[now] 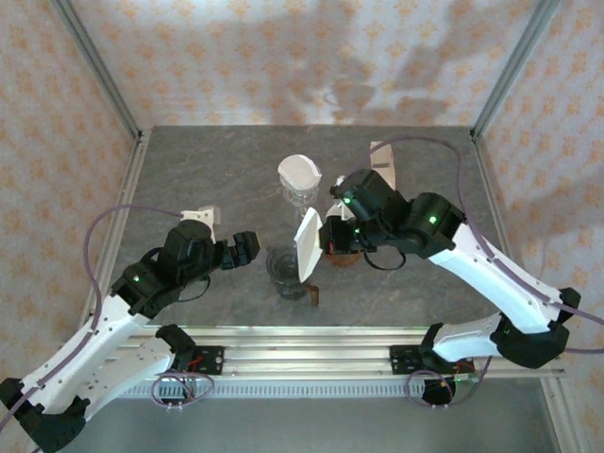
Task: Place the coffee filter in the dripper
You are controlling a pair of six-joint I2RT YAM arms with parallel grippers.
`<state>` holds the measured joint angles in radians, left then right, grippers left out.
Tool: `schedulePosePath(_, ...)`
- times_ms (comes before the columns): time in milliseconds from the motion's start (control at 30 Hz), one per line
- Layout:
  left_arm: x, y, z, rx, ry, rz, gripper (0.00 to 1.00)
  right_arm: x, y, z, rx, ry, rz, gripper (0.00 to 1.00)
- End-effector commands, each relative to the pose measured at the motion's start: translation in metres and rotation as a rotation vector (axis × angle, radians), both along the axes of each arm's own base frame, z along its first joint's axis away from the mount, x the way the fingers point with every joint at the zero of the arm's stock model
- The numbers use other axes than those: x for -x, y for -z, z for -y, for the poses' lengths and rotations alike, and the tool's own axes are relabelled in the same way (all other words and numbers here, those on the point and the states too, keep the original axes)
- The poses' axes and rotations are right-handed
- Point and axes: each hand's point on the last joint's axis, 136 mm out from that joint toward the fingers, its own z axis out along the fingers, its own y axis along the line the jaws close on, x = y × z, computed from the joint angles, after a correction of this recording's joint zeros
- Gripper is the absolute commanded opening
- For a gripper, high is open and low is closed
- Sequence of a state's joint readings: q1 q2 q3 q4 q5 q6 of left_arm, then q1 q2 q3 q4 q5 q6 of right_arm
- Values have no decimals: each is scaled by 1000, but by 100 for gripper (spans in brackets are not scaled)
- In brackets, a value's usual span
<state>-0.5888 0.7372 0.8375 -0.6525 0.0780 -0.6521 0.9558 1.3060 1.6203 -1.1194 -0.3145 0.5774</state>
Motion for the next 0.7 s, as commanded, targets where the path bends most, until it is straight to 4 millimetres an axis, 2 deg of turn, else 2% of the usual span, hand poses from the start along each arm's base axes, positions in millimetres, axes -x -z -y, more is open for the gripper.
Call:
schedulePosePath(0, 8, -7, 2, 3, 45, -14, 100, 16, 22, -6, 45, 20, -175, 0)
schedulePosePath(133, 10, -14, 9, 27, 79, -8, 100, 13, 38, -15, 86, 44, -244, 0)
schedulePosePath(233, 11, -18, 22, 66, 143, -4, 100, 4, 45, -17, 137, 76, -248, 0)
schedulePosePath(400, 12, -15, 40, 93, 221, -35, 100, -11, 51, -28, 182, 108, -253, 0)
schedulePosePath(500, 12, -14, 47, 116, 250, -46, 100, -16, 60, -28, 242, 116, -253, 0)
schedulePosePath(667, 10, -17, 50, 149, 248, -29, 100, -22, 77, -24, 332, 115, -256, 0)
